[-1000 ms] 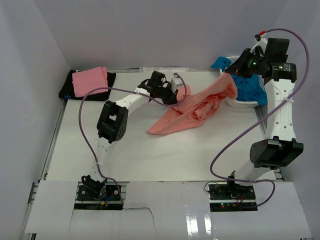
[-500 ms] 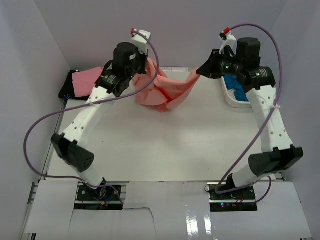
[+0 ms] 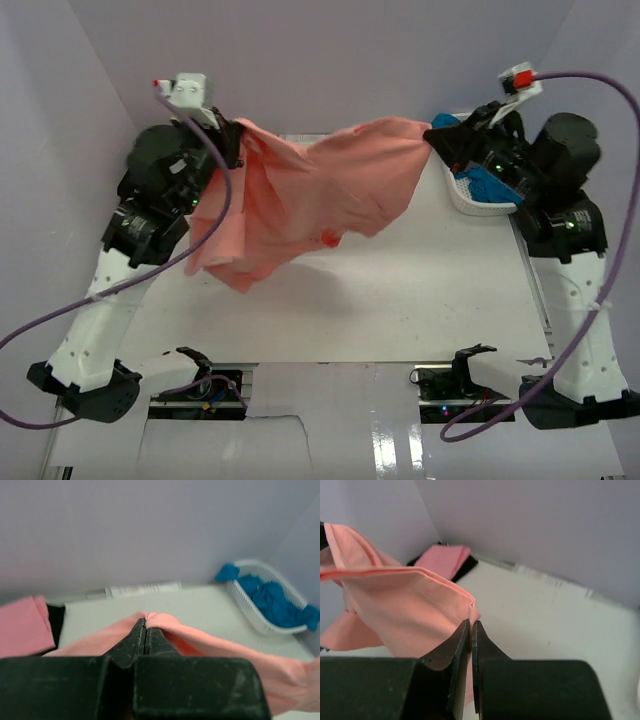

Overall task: Fold and stack the t-shirts
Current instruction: Flatten out the tshirt

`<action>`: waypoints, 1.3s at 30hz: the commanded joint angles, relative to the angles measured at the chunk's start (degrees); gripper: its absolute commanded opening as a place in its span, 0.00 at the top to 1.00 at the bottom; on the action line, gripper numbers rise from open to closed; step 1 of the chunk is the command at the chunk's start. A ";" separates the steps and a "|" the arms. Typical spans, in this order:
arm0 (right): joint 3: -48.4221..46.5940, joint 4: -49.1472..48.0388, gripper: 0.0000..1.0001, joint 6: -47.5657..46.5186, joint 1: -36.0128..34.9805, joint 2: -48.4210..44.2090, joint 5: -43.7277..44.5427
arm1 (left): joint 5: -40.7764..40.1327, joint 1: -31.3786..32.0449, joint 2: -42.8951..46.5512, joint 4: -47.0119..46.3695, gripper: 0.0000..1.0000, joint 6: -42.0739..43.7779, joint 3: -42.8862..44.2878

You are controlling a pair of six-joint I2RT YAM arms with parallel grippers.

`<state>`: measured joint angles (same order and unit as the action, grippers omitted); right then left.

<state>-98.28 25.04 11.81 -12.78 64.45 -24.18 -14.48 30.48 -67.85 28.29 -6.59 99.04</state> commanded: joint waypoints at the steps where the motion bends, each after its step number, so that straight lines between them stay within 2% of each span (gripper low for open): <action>1: 8.01 3.88 0.92 1.72 0.29 5.34 3.35 | 7.16 -0.16 -7.11 0.03 1.00 -7.02 -12.88; 3: 9.85 5.10 0.92 1.98 0.29 5.78 6.23 | 10.16 -0.16 -9.04 -2.53 1.00 -9.22 -19.48; 5: 10.91 6.68 0.92 2.25 0.64 6.74 8.53 | 17.00 -0.16 -10.45 -6.92 1.00 -11.25 -24.74; 8: 11.62 7.13 0.92 2.60 2.31 8.15 10.29 | 22.54 -0.16 -13.79 -10.88 0.52 -13.88 -28.02; 9: 11.62 7.48 0.92 2.69 2.75 8.85 11.34 | 23.44 -0.16 -14.58 -11.50 0.46 -13.98 -28.99; 11: 10.31 9.66 0.92 2.51 4.33 9.90 13.45 | 21.97 -0.16 -16.95 -11.51 0.19 -13.89 -29.17; 12: 8.30 10.90 0.92 2.34 5.29 11.04 14.59 | 20.73 -0.24 -18.26 -10.03 0.08 -13.71 -28.30; 13: 7.06 12.56 0.92 2.08 5.65 11.75 15.91 | 19.33 -0.33 -18.63 -9.49 0.02 -12.93 -27.94; 14: 6.01 14.06 0.92 1.81 6.00 12.45 18.10 | 16.36 -0.51 -18.89 -8.79 0.02 -12.66 -27.68; 17: 5.11 17.06 0.92 0.76 6.45 13.43 19.52 | 15.27 -2.44 -17.93 -8.51 0.02 -12.22 -28.38; 23: 7.66 16.97 0.92 0.49 6.62 12.28 19.88 | 20.27 -10.34 -17.30 -12.21 0.02 -12.65 -32.60; 24: 7.66 16.97 0.92 0.40 6.71 12.37 19.88 | 24.89 -14.62 -18.18 -11.51 0.02 -16.31 -32.60; 27: 7.93 16.89 0.92 0.14 6.89 12.20 19.79 | 33.71 -21.58 -22.65 -11.24 0.02 -21.96 -32.69; 34: 8.89 16.97 0.92 0.05 7.24 11.67 19.26 | 28.11 -22.74 -26.53 -6.24 0.02 -23.46 -29.88; 39: 9.25 16.89 0.92 0.05 7.33 11.32 19.09 | 31.52 -23.89 -31.01 -3.07 0.03 -25.75 -26.89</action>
<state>-89.01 43.31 12.84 -5.89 77.30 -5.28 14.28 7.33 -98.24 22.98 -29.91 69.43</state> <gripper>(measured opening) 0.084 0.973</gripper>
